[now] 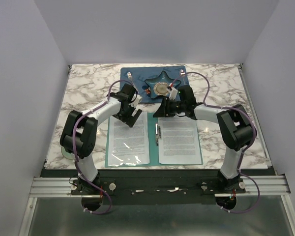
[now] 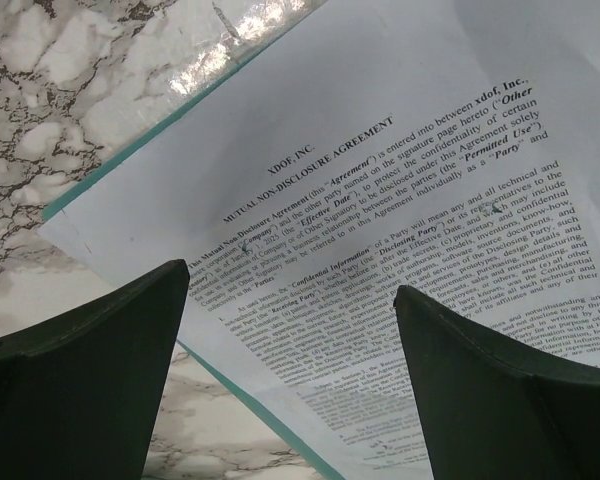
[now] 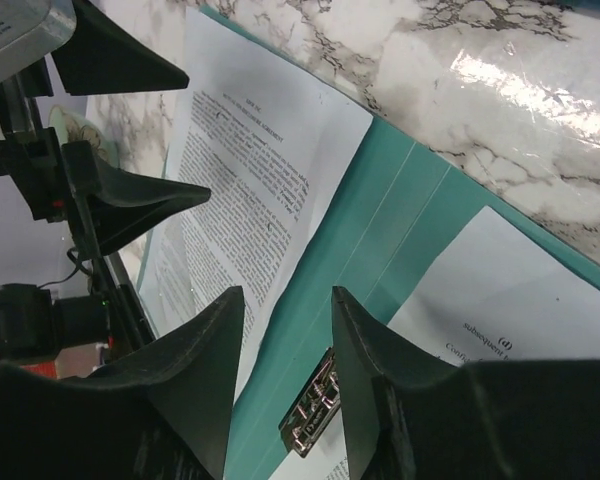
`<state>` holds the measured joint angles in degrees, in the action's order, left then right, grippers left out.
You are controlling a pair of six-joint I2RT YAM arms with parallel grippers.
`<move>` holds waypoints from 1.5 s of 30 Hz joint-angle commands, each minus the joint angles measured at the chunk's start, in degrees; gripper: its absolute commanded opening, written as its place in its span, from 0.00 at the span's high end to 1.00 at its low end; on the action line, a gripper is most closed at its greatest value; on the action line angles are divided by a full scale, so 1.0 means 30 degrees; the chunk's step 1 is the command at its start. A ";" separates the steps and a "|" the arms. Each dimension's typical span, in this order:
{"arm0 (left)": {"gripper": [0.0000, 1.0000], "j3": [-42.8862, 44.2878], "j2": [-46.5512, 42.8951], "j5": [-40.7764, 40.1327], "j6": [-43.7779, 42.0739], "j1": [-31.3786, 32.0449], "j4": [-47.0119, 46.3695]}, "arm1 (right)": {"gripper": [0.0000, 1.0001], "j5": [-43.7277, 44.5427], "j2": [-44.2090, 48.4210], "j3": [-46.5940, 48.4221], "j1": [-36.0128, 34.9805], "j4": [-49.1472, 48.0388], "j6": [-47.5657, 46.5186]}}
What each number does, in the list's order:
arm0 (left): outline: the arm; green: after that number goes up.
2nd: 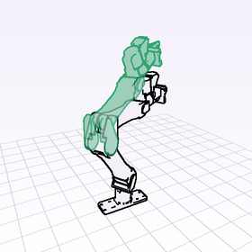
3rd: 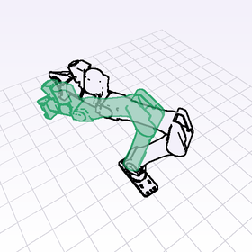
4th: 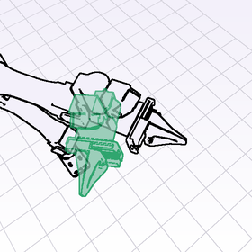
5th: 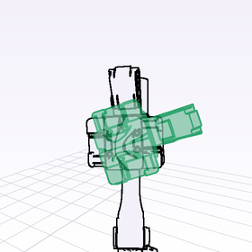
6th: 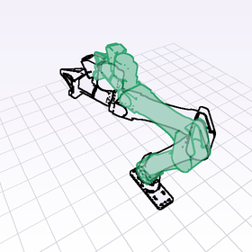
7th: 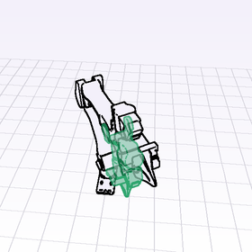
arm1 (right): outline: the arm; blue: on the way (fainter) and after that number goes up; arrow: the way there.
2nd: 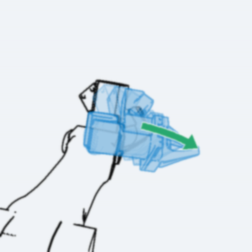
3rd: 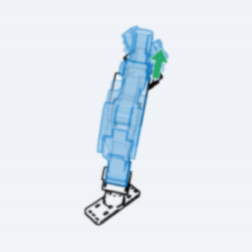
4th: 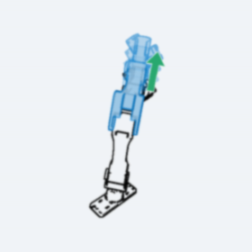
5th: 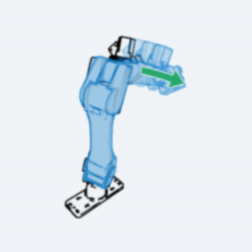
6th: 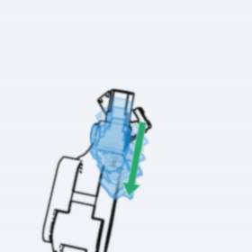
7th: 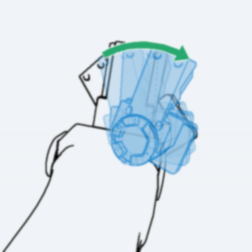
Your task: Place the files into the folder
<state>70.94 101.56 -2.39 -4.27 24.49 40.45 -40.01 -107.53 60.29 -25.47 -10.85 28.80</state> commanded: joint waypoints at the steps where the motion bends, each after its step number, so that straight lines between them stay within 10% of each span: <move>1: 0.01 -0.0413 0.0658 0.0038 0.0252 0.0040 -0.0737 | 0.51 -0.1371 -0.1041 0.0908 -0.0093 0.0188 -0.0663; 45: 0.01 -0.1409 0.0308 -0.1165 -0.0158 0.0010 -0.1382 | 0.39 -0.3567 -0.2890 0.0235 -0.0092 -0.1216 0.0010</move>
<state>67.99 103.59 -3.36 -4.29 24.49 37.93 -48.40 -115.61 62.04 -25.45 -12.40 27.92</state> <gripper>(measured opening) 0.985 0.613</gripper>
